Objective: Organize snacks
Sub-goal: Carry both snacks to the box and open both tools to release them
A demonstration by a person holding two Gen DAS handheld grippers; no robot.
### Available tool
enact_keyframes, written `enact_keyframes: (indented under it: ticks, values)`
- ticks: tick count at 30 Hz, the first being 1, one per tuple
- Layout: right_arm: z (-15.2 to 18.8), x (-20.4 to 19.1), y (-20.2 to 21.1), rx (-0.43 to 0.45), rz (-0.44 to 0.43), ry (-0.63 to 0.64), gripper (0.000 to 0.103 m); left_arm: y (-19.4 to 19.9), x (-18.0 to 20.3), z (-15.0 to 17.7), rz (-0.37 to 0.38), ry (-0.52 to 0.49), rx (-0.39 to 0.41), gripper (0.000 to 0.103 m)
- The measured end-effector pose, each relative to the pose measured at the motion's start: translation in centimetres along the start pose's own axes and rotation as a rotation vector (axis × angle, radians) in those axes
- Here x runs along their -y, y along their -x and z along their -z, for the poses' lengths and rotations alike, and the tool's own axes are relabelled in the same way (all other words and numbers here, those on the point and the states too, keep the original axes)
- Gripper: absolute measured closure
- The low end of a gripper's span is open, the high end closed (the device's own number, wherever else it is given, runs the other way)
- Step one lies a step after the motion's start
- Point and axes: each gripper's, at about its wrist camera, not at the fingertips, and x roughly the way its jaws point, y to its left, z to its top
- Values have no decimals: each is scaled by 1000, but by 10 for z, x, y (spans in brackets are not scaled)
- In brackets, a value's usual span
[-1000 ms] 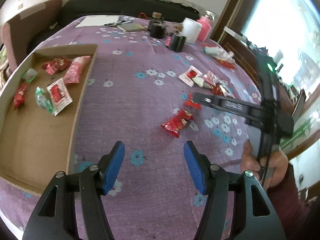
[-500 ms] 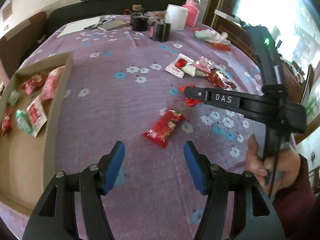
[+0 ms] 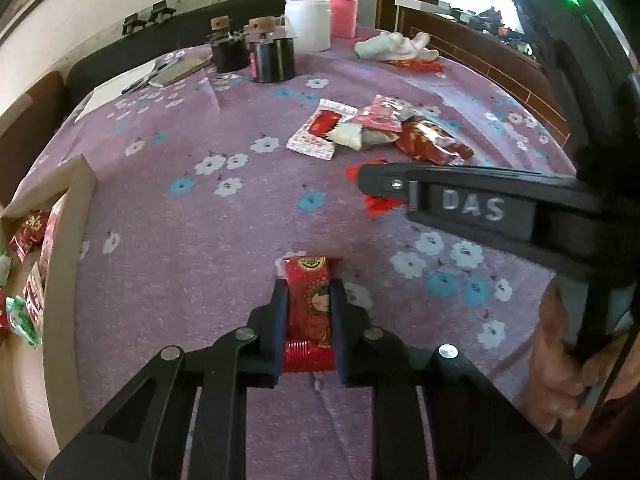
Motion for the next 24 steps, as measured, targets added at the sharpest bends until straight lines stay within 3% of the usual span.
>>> enact_keyframes:
  ticks: [4,13,18,24]
  values:
    - [2,-9,4,31,31,46,85,9,-6,2,30,49,17,87]
    - [3,-15,10,76,51,82,85,70,-56,15,60,239,131,87]
    - [6,-22,16,107,39,113,85,105,-93,31,23,324,201,86]
    - [11,-46,27,115,10,159,85,125,-138,58,-29,406,229,86]
